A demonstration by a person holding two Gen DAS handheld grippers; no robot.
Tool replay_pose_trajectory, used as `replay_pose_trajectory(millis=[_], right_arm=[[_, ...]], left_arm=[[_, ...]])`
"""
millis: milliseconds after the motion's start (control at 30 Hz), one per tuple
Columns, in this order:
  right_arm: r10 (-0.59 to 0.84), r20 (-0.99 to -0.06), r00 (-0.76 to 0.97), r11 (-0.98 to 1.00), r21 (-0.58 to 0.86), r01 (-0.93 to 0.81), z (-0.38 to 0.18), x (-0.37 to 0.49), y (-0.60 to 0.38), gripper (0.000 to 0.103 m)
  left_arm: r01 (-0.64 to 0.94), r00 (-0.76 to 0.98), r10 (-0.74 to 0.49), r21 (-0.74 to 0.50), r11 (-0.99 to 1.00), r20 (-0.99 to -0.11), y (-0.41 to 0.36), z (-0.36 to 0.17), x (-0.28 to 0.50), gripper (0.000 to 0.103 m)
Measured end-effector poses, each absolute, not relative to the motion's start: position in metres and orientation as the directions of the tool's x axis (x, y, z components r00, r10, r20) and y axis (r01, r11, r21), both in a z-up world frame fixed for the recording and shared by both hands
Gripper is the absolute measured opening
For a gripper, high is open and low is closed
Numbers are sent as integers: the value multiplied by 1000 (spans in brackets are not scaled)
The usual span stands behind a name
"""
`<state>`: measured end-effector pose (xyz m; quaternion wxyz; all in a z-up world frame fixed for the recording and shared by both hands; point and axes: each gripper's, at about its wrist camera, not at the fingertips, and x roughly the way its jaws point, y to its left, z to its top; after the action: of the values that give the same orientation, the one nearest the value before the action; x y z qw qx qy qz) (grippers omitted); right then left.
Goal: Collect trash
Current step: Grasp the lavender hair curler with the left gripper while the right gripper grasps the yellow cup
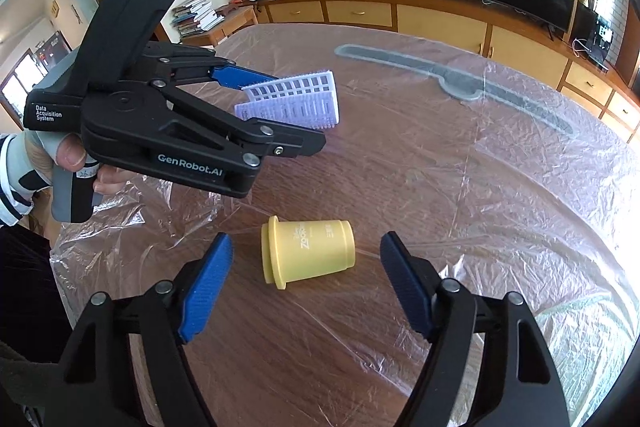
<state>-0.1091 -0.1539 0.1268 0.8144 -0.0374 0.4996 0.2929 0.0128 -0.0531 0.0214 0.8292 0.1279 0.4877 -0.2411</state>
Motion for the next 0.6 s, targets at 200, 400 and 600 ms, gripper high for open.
replay_pose_trajectory(millis=[200, 400, 600], right_arm=[[462, -832, 308, 812, 258, -523, 126, -108, -153, 73], [463, -831, 308, 815, 263, -517, 125, -106, -151, 73], [467, -831, 302, 813, 269, -516, 124, -103, -155, 66]], left_arm=[[528, 393, -288, -41, 848, -873, -49, 20, 15, 72], [534, 384, -294, -49, 844, -875, -47, 21, 17, 64], [543, 369, -300, -58, 838, -880, -45, 19, 18, 52]])
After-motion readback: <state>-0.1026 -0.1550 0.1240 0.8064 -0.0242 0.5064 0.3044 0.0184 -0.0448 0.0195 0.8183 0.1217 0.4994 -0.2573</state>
